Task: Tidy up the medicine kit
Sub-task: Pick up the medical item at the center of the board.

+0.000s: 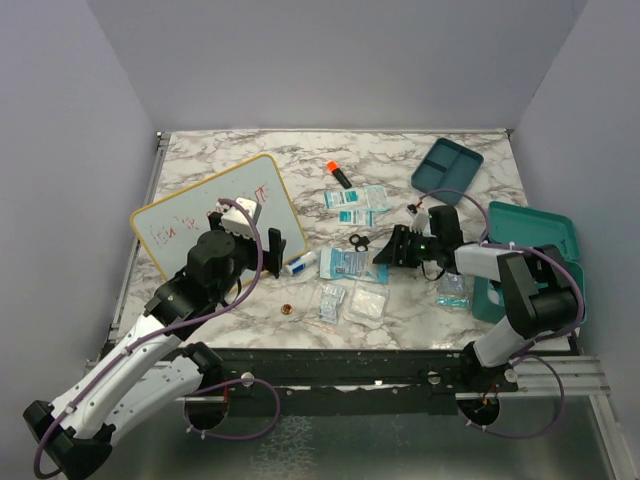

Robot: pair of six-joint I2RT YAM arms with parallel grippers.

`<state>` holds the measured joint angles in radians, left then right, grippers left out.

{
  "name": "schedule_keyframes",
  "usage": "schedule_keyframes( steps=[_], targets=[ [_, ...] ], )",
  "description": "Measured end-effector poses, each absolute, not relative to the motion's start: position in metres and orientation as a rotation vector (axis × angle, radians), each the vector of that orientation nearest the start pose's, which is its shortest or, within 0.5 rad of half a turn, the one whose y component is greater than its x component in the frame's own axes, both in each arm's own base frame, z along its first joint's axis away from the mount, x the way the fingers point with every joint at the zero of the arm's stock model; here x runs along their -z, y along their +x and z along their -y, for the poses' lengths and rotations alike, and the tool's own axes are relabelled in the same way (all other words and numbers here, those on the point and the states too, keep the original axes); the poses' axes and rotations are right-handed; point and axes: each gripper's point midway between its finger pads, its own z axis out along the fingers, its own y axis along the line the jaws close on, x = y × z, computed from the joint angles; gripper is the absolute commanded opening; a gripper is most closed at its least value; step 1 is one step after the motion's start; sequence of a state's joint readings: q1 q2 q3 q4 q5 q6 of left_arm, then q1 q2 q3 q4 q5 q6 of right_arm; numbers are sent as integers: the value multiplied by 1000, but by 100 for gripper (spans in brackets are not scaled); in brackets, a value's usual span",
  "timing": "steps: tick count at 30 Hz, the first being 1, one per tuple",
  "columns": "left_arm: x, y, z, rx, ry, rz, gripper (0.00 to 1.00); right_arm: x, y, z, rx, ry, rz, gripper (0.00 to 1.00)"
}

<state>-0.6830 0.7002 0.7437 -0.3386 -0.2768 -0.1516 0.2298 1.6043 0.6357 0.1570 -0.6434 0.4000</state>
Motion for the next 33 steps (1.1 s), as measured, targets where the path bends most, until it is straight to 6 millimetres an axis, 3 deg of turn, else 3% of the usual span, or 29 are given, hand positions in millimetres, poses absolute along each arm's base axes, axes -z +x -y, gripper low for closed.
schedule_keyframes(
  steps=[9, 14, 21, 25, 33],
  targets=[
    [-249, 244, 144, 329, 296, -1825, 99, -32, 296, -193, -1086, -106, -2408, 45],
    [-249, 244, 144, 329, 296, -1825, 99, -29, 296, -193, -1085, -100, -2406, 34],
    [-248, 244, 144, 328, 296, -1826, 99, -22, 294, -190, -1062, -75, -2418, 1],
    [-245, 245, 145, 322, 301, -1838, 99, -27, 296, -186, -1027, -64, -2410, 1],
    [-236, 248, 148, 310, 311, -1867, 99, -68, 300, -177, -940, -72, -2348, 1]
  ],
)
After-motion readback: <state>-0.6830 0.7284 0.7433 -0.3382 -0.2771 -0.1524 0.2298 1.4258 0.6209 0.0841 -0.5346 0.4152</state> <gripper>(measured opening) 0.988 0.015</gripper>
